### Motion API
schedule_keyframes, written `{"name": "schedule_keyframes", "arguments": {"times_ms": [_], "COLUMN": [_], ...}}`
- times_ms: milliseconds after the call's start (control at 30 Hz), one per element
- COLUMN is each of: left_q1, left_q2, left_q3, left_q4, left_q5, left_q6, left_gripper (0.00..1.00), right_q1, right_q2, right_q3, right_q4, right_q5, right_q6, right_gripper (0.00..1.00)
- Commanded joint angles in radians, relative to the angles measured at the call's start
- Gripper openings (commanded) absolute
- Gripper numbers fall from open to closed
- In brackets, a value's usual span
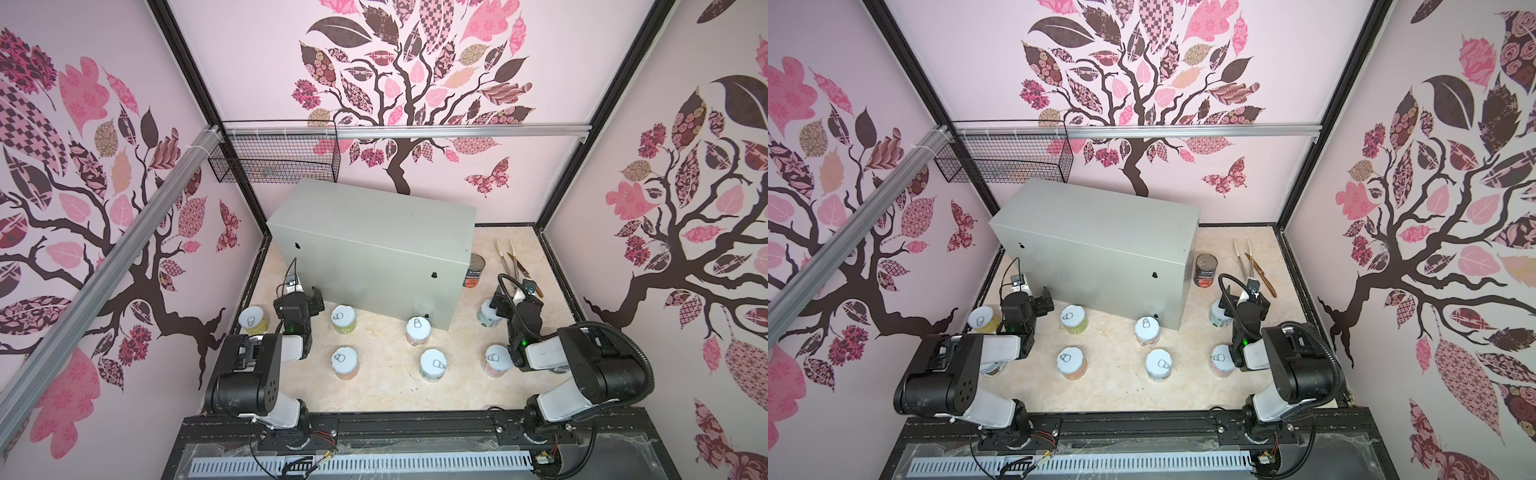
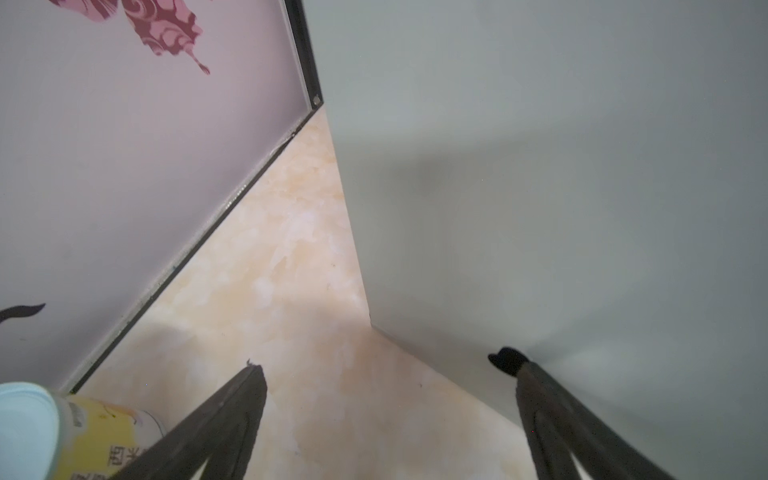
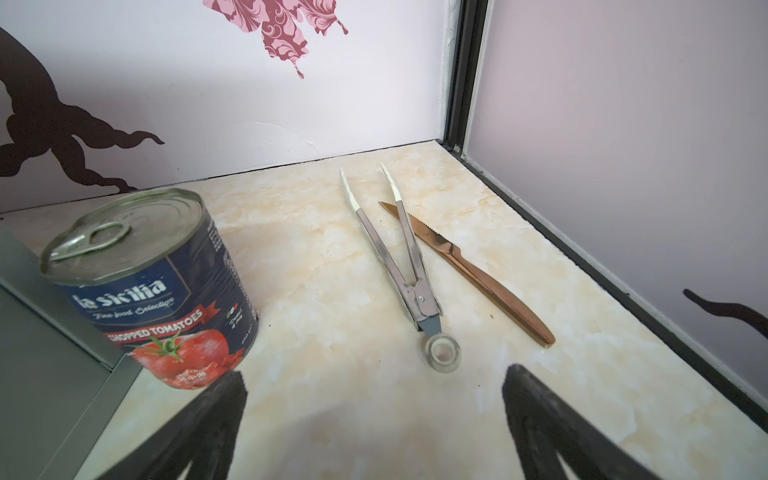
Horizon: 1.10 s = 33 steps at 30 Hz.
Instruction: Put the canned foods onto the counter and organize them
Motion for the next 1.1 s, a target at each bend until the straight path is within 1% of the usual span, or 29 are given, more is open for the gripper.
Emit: {"name": "schedule_keyframes", "arguments": {"times_ms": [0,33,67,100,133,167,233,333,367,433,467,533,600,667,733,833,900,933,1000,1067], "left_q1": [-0.006,-0.006,-0.006,-0.007,-0.011,-0.017,-0.021,-0.024,-0.029,-0.049,-0.057,-0.080,-0.089,-0.108,-0.121,-0.157,-0.197,-0.221,-0.260,-0.280], "left_q2": [-0.085,-0.112,-0.138,-0.159,-0.187,-0.213,-0.260,-0.336,-0.367,-0.432,-0.471,-0.538,-0.593,-0.650,-0.704,-0.760,-0.780,-0.792,-0.814,-0.840], "left_q3": [0.087,0.096,0.108,0.121,0.134,0.147,0.166,0.195,0.206,0.227,0.237,0.274,0.350,0.427,0.473,0.531,0.548,0.546,0.536,0.512], "left_q4": [-0.125,-0.161,-0.204,-0.241,-0.284,-0.319,-0.378,-0.463,-0.492,-0.576,-0.614,-0.695,-0.834,-0.977,-1.068,-1.185,-1.244,-1.267,-1.319,-1.366], "left_q5": [-0.007,-0.007,-0.003,0.009,0.020,0.021,0.027,0.049,0.058,0.032,0.026,0.017,0.082,0.103,0.146,0.205,0.208,0.200,0.174,0.154], "left_q6": [-0.017,-0.024,-0.034,-0.036,-0.035,-0.041,-0.058,-0.109,-0.112,-0.137,-0.153,-0.171,-0.160,-0.167,-0.180,-0.207,-0.223,-0.226,-0.230,-0.252], "left_gripper": [0.98,0.98,0.98,0.98,0.98,0.98,0.98,0.98,0.98,0.98,0.98,0.98,0.98,0.98,0.98,0.98,0.98,0.98,0.98,0.98], "right_q1": [-0.001,-0.001,0.010,0.016,0.016,0.016,0.018,0.018,0.018,0.018,0.018,0.016,0.016,0.016,0.018,0.018,0.019,0.036,0.114,0.137], "right_q2": [-0.028,-0.033,-0.067,-0.152,-0.239,-0.301,-0.392,-0.541,-0.585,-0.651,-0.681,-0.720,-0.746,-0.774,-0.815,-0.873,-0.900,-0.914,-0.925,-0.938], "right_q3": [-0.019,-0.031,-0.033,0.004,0.076,0.138,0.171,0.217,0.242,0.296,0.330,0.392,0.471,0.539,0.580,0.632,0.658,0.662,0.669,0.689], "right_q4": [0.075,0.107,0.134,-0.034,-0.265,-0.422,-0.507,-0.668,-0.742,-0.879,-0.951,-1.067,-1.194,-1.304,-1.385,-1.486,-1.529,-1.534,-1.554,-1.594], "right_q5": [0.011,-0.008,0.001,0.001,-0.004,-0.014,-0.001,0.090,0.118,0.151,0.146,0.081,0.000,-0.085,-0.146,-0.261,-0.339,-0.358,-0.334,-0.366], "right_q6": [0.009,-0.003,-0.036,-0.033,-0.020,0.004,0.009,0.052,0.081,0.154,0.208,0.269,0.307,0.318,0.321,0.331,0.332,0.327,0.318,0.320], "right_gripper": [1.00,1.00,1.00,1.00,1.00,1.00,1.00,1.00,1.00,1.00,1.00,1.00,1.00,1.00,1.00,1.00,1.00,1.00,1.00,1.00]}}
